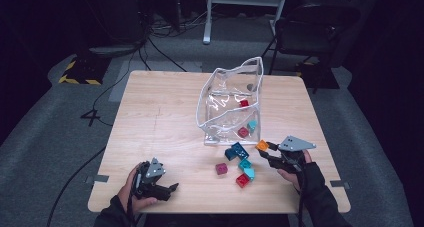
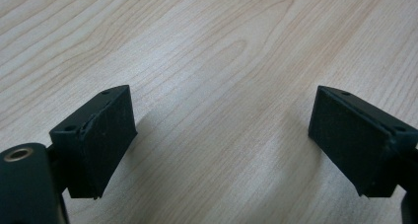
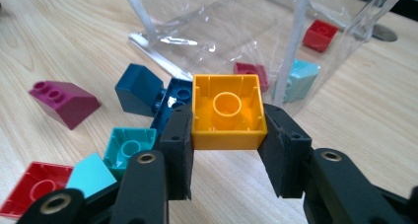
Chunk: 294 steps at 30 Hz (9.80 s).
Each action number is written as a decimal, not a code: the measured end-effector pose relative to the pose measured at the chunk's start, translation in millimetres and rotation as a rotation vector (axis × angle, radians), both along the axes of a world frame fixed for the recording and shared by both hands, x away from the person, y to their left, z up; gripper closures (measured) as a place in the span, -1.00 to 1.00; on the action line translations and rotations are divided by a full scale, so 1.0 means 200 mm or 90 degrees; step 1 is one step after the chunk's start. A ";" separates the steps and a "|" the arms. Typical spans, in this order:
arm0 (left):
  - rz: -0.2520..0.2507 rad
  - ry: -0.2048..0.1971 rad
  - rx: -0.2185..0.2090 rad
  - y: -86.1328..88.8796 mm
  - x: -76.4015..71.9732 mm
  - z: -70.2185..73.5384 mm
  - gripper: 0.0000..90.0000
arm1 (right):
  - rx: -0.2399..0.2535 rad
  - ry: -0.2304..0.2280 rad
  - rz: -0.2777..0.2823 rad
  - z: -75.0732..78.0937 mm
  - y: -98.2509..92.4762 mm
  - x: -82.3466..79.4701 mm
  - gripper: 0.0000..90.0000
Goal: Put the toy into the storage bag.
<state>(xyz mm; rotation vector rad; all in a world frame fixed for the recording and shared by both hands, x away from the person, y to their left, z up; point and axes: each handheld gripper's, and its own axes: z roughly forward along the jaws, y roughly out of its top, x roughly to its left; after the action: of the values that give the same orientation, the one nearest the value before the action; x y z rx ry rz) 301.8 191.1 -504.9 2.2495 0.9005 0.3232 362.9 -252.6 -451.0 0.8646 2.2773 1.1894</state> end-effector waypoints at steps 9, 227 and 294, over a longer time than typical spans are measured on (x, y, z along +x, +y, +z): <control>0.000 0.000 0.000 0.00 0.00 0.00 -0.76 | 0.023 -0.024 0.002 0.14 -0.03 -0.04 0.31; 0.000 -0.002 0.001 0.00 0.00 0.00 -0.76 | -0.030 0.043 0.087 -0.09 0.07 -0.23 0.33; -0.001 -0.002 0.001 0.00 0.00 0.00 -0.76 | 0.014 -0.093 -0.014 0.84 0.31 0.23 0.33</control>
<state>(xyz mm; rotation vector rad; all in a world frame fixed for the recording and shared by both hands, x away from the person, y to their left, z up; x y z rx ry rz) 301.8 191.4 -504.9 2.2501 0.8974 0.3273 408.4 -191.1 -282.2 0.7813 2.1363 1.2292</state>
